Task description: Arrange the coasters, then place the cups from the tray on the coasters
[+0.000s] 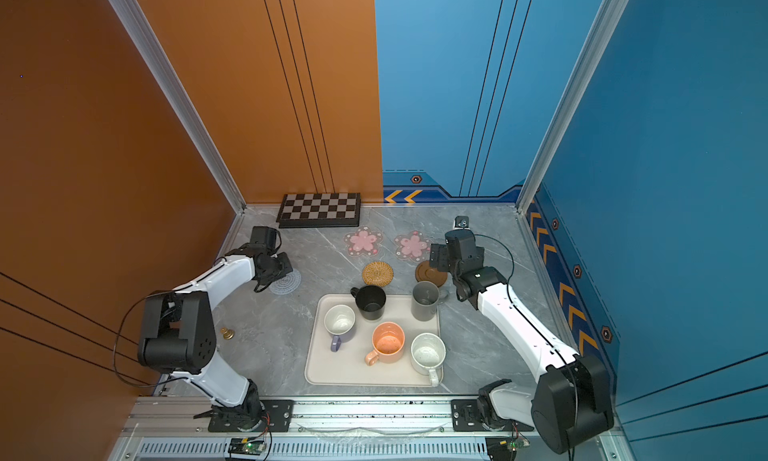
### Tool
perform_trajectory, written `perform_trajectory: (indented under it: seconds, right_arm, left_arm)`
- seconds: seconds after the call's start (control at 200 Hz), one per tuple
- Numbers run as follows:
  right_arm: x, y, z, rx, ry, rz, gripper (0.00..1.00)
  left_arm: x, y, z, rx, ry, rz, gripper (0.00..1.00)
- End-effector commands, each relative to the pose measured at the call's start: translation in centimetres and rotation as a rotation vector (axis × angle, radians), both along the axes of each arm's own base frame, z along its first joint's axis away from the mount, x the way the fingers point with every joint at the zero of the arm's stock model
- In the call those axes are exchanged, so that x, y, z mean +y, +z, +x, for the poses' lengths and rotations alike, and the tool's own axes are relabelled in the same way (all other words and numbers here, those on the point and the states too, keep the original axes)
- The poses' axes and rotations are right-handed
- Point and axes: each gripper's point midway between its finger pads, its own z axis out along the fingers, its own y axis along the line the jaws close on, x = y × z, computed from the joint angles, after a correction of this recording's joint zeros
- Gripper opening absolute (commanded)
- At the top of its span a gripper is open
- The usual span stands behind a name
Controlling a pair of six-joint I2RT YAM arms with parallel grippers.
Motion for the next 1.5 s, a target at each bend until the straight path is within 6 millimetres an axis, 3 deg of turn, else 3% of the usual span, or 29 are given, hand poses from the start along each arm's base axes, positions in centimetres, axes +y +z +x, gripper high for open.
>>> perform_trajectory:
  seconds: [0.0,0.24,0.611,0.771,1.101,1.211,1.366,1.497]
  right_arm:
    - [0.7,-0.4,-0.1,0.026,0.007,0.018,1.00]
    - [1.4,-0.3,-0.1,0.036,0.034,0.008,1.00]
    - [2.0,-0.8,-0.1,0.060,0.040,0.015,1.00]
    - [2.5,-1.0,0.1,0.075,0.049,0.008,1.00]
    - [3.9,-1.7,0.3,0.114,0.073,-0.002,1.00]
    - [4.7,-2.1,0.4,0.136,0.091,-0.011,1.00]
    - [6.1,-2.8,0.7,0.172,0.121,-0.032,0.99]
    - [7.0,-3.5,1.2,0.195,0.131,-0.040,0.98]
  left_arm:
    - [-0.9,-2.2,-0.8,0.078,-0.006,-0.048,0.00]
    - [-1.3,-4.6,-0.7,0.139,0.010,-0.046,0.00]
    - [1.0,-8.0,-1.4,0.237,0.119,-0.084,0.00]
    - [2.2,-8.4,-1.0,0.243,0.136,-0.076,0.00]
    - [3.9,-8.2,1.1,0.216,0.130,-0.047,0.00]
    - [3.7,-7.9,1.8,0.206,0.121,-0.062,0.00]
    - [2.4,-5.6,2.4,0.148,0.091,-0.096,0.00]
    - [1.5,-2.1,2.9,0.066,0.063,-0.129,0.01]
